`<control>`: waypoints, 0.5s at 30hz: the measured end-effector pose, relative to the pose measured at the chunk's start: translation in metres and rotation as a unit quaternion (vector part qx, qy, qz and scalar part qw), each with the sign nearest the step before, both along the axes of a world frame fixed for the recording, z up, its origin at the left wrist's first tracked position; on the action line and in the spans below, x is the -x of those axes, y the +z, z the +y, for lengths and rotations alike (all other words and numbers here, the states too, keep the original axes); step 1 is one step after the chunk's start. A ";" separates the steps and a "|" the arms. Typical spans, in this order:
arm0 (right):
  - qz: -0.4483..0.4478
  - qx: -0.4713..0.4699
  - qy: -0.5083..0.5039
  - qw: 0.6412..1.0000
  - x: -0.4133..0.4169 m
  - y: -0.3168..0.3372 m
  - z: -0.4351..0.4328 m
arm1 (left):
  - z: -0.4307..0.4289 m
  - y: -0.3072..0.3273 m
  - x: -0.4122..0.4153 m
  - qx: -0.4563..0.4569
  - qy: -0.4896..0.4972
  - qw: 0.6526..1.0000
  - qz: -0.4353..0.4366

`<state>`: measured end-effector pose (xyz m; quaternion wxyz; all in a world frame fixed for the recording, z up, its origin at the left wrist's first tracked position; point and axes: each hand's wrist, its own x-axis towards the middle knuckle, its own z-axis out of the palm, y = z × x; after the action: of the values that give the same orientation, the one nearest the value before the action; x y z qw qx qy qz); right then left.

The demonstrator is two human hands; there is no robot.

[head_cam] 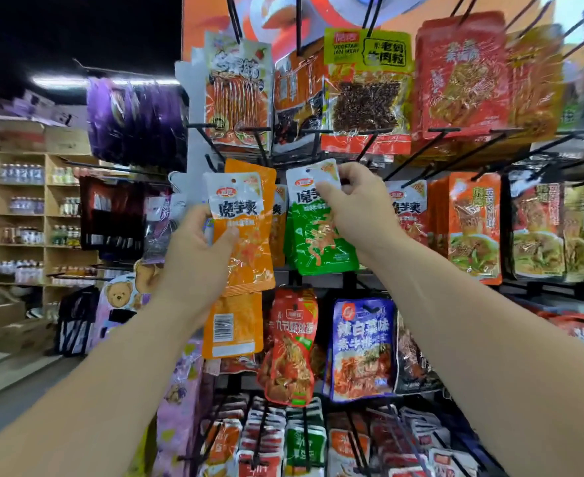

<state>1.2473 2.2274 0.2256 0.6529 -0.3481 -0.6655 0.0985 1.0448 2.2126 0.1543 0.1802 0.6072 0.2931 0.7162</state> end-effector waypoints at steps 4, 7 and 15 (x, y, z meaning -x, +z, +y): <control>0.014 -0.030 -0.046 0.998 0.008 0.013 0.008 | 0.005 -0.003 0.002 0.015 -0.003 1.000 -0.015; 0.025 -0.035 -0.077 0.996 0.012 0.019 0.011 | 0.008 -0.006 0.007 0.016 -0.005 1.000 -0.021; 0.042 -0.037 -0.105 0.993 0.011 0.029 0.011 | 0.009 -0.010 0.012 0.010 -0.022 1.000 -0.017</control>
<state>1.2361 2.2388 0.2547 0.6996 -0.3872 -0.6002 0.0193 1.0333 2.2215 0.1446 0.2076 0.5993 0.2835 0.7193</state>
